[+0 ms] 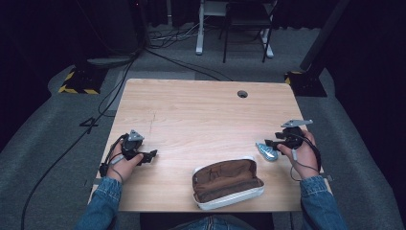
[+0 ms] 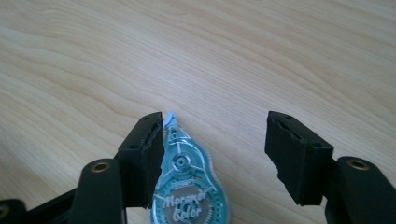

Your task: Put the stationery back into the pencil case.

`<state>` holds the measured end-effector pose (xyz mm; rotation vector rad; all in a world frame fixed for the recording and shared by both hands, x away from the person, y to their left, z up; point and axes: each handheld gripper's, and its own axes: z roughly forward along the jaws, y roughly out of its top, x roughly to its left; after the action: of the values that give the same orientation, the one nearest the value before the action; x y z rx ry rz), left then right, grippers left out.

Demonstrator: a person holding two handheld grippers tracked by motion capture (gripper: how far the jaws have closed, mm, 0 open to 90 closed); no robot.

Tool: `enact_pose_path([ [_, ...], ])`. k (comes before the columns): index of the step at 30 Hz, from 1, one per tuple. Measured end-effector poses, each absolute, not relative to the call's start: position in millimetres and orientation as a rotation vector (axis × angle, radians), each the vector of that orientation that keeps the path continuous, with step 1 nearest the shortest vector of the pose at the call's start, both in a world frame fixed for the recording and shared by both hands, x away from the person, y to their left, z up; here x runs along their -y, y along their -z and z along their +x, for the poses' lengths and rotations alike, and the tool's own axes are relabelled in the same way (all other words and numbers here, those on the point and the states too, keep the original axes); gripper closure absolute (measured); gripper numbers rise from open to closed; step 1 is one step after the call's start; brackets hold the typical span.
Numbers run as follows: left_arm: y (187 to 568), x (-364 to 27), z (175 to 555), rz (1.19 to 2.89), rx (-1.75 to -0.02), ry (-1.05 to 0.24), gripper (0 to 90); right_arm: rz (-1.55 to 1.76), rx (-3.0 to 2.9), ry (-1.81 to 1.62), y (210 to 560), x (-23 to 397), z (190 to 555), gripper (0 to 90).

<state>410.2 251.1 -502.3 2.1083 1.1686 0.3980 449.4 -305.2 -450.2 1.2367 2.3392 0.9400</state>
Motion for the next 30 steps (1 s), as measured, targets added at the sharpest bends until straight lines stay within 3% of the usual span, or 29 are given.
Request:
enact_pose_path([
  [5, 503.8, -248.0, 410.0, 2.142, -1.144, -0.423, 14.9, 1.197, -2.408, -0.900, 454.5, 292.9, 449.5, 38.4],
  [18, 503.9, -247.6, 410.2, 2.140, -1.149, -0.426, 14.6, 1.184, -2.510, -0.786, 469.4, 282.3, 451.5, 38.7],
  [30, 504.2, -247.2, 410.4, 2.137, -1.149, -0.431, 14.7, 1.151, -2.565, -0.694, 475.7, 278.0, 451.9, 49.7],
])
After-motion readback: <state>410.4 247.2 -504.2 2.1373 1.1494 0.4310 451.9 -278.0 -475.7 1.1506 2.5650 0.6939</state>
